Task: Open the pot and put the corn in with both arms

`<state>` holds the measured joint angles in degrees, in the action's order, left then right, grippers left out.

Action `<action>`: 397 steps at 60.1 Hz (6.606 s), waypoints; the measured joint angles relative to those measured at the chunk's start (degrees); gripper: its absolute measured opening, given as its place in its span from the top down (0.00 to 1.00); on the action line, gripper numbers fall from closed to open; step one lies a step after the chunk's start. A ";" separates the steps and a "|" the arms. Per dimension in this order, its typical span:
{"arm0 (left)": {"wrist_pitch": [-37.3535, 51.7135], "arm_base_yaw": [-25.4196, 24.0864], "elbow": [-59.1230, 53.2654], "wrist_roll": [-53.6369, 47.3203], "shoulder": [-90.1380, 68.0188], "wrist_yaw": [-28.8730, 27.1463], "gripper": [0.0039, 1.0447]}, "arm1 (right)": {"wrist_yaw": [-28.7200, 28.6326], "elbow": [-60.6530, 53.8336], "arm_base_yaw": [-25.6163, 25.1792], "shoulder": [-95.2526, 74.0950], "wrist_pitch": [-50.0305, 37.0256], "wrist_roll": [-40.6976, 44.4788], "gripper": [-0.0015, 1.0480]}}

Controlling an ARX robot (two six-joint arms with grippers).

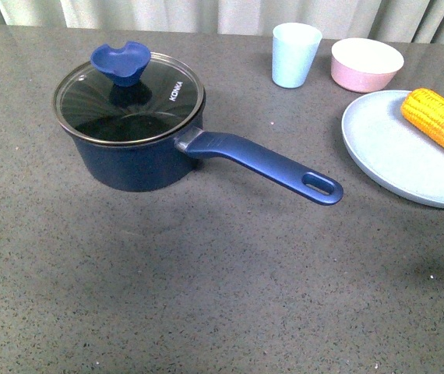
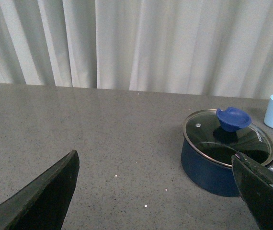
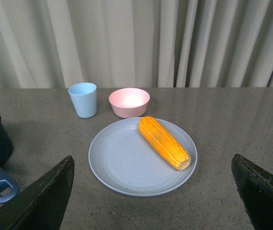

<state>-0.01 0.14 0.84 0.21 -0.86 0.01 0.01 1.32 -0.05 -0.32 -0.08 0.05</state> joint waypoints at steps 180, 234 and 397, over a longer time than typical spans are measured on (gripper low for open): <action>34.77 16.06 45.99 -1.03 -105.72 7.93 0.08 | 0.00 0.00 0.00 0.02 0.00 -0.02 0.09; 31.85 18.51 54.64 0.68 -111.89 4.39 0.08 | 0.00 0.00 0.00 0.02 0.00 -0.02 0.09; 44.57 -7.63 44.52 -0.42 -117.48 2.80 0.43 | -0.02 0.00 0.00 0.02 0.00 -0.02 0.09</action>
<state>44.56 -7.49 45.36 -0.21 -118.34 2.81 -0.01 1.32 -0.05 -0.30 -0.08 0.03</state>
